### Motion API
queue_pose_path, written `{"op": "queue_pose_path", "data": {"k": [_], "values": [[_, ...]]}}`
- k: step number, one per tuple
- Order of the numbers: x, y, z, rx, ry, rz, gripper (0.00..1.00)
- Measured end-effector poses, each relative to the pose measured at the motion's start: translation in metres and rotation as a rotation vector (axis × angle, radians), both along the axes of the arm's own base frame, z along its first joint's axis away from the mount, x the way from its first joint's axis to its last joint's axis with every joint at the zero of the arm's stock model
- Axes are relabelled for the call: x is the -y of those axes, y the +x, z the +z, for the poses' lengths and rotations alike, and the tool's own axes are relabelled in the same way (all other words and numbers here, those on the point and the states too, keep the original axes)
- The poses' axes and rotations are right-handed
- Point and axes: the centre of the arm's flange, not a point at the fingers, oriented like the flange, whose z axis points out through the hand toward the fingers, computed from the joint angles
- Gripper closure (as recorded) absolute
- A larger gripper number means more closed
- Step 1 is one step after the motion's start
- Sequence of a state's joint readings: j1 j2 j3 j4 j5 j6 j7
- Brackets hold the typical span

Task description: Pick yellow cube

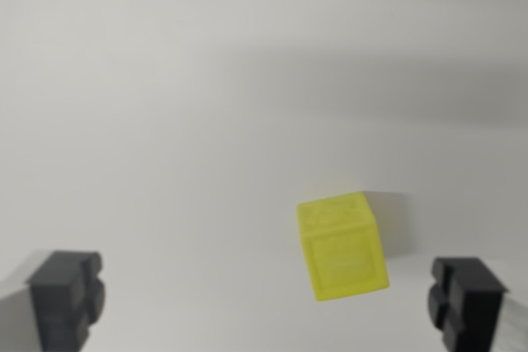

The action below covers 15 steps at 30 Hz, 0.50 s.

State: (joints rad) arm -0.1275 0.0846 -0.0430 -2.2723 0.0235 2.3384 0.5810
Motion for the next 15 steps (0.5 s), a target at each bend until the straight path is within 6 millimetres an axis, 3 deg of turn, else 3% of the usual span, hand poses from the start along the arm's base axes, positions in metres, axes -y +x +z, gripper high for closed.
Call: {"op": "queue_pose_path", "data": {"k": [15], "values": [[0.008,-0.015,-0.025,0.002,-0.002,0.038,0.0]]}}
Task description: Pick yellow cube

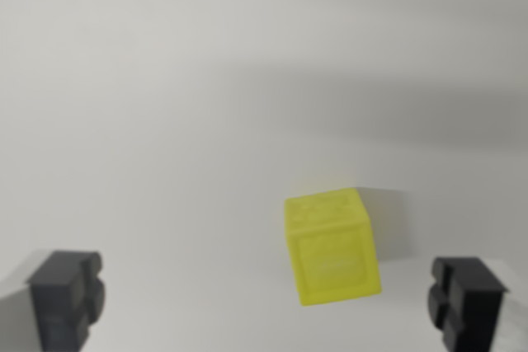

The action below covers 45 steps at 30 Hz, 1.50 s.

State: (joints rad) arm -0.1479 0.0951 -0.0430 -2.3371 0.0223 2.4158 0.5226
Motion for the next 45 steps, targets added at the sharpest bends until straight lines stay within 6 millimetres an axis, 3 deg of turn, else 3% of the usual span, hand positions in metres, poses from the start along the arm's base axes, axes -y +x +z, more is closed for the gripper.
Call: {"op": "queue_pose_path", "data": {"k": [45], "values": [[0.025,-0.046,-0.075,0.008,-0.007,0.115,0.0]]}}
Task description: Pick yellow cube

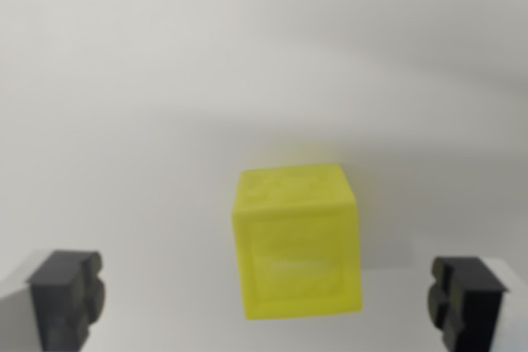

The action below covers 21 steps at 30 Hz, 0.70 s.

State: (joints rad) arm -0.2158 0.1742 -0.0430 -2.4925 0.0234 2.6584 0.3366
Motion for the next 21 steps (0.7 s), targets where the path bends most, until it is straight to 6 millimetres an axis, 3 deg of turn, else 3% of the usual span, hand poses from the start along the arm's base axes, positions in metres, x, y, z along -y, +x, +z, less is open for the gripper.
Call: {"op": "queue_pose_path", "data": {"k": [21], "values": [[0.012,-0.021,-0.035,0.003,-0.003,0.053,0.0]]}}
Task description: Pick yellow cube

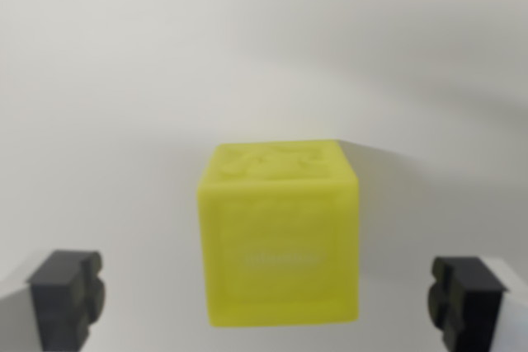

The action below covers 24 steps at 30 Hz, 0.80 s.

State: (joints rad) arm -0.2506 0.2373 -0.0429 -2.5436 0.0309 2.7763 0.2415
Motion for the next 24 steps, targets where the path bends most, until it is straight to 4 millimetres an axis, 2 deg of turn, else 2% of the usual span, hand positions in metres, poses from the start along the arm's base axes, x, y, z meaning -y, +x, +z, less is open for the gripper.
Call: {"op": "queue_pose_path", "data": {"k": [12,24], "values": [[0.006,-0.012,-0.019,0.002,-0.001,0.027,0.0],[0.007,-0.013,-0.04,0.001,-0.001,0.03,0.0]]}}
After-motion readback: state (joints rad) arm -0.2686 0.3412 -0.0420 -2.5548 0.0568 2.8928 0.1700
